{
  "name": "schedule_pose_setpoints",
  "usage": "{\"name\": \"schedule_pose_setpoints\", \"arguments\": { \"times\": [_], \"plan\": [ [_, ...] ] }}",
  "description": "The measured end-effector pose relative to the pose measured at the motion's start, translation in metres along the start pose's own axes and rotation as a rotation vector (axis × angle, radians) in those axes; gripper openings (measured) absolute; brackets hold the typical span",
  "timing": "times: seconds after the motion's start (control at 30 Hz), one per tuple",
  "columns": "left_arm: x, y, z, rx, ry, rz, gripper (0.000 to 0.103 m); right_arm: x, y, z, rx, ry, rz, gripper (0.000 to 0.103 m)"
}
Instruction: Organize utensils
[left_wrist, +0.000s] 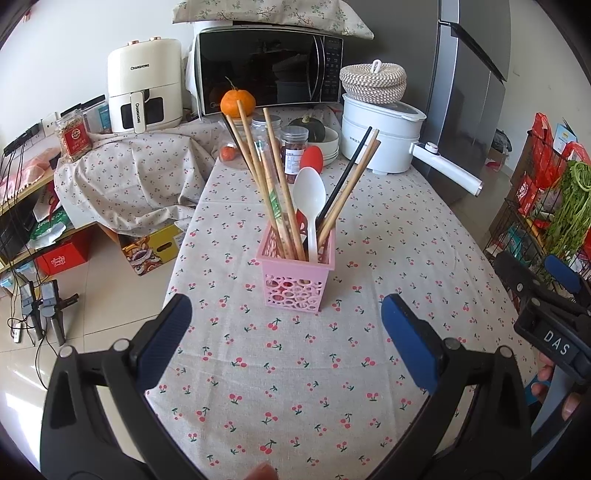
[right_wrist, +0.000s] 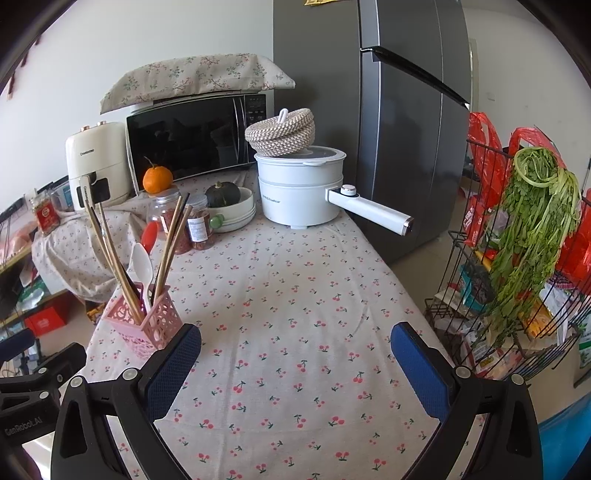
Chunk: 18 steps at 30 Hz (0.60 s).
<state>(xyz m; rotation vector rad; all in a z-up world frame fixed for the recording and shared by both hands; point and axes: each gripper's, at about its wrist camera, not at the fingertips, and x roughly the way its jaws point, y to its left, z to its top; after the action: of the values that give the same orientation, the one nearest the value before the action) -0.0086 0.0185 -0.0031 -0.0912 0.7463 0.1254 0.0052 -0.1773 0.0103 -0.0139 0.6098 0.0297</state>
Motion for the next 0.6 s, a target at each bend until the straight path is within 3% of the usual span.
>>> {"name": "schedule_pose_setpoints", "arguments": {
  "times": [0.6],
  "plan": [
    [-0.002,-0.002,0.0002,-0.002,-0.011,-0.01,0.102,-0.0004,0.0011,-0.0011,0.011,0.001,0.002,0.103]
  ]
}}
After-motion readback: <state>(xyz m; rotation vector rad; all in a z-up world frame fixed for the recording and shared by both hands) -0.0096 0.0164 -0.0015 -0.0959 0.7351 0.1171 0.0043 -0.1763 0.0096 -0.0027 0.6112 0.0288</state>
